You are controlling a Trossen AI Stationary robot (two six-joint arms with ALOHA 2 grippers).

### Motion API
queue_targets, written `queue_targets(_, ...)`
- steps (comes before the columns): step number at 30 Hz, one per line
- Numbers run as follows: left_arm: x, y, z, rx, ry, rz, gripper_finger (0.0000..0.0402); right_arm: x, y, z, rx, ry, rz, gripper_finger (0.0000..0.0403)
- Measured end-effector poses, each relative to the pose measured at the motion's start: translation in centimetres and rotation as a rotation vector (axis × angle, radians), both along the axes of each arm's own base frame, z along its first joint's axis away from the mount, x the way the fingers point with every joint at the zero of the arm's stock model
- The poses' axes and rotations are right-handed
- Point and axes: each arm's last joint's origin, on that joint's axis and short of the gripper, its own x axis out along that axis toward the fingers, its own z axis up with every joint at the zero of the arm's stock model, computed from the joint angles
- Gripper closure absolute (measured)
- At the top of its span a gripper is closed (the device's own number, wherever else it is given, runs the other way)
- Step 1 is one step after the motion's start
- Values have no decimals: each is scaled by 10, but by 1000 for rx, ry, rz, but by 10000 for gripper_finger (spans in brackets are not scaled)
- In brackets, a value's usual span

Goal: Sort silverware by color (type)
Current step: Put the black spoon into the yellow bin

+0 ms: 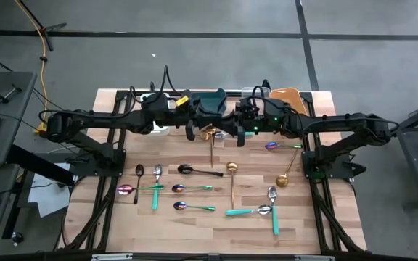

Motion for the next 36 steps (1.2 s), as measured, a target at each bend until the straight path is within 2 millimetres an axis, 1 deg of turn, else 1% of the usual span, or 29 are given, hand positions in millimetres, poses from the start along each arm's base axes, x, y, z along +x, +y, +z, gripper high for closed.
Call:
queue_targets(1, 0, 0, 0, -1, 1, -1, 396, 0, 0, 0, -1, 4, 6, 381)
queue_targets(2, 0, 0, 0, -6, 4, -3, 394, 0, 0, 0, -3, 6, 6, 389)
queue_targets(5, 0, 0, -1, -22, 11, -5, 373, 0, 1, -1, 5, 9, 21, 385)
queue_targets(8, -1, 1, 0, -32, 14, -13, 348, -1, 0, -1, 19, 14, 47, 393)
queue_targets(10, -5, 4, 2, -38, 26, -24, 334, -4, -1, 0, 20, 32, 48, 393)
queue_targets(12, -11, 9, 3, -46, 58, -22, 323, -12, -4, 3, 13, 56, 41, 393)
queue_targets(16, -31, 19, 10, -59, 137, -2, 306, -36, -10, 11, -26, 126, -6, 396)
queue_targets(20, -60, 25, 19, -32, 214, 38, 298, -69, -14, 17, -46, 240, -93, 396)
queue_targets(23, -79, 23, 26, 15, 250, 79, 297, -96, -15, 16, -50, 354, -175, 396)
queue_targets(25, -90, 17, 29, 63, 271, 106, 299, -114, -15, 15, -51, 422, -234, 396)
queue_targets(29, -101, 4, 33, 113, 305, 157, 307, -146, -11, 15, -50, 508, -340, 396)
queue_targets(32, -104, -4, 34, 137, 314, 201, 312, -165, -9, 16, -41, 534, -415, 396)
queue_targets(34, -104, -8, 30, 145, 309, 221, 316, -175, -8, 16, -48, 549, -453, 396)
queue_targets(36, -103, -10, 19, 131, 308, 228, 320, -181, -7, 16, -51, 552, -483, 396)
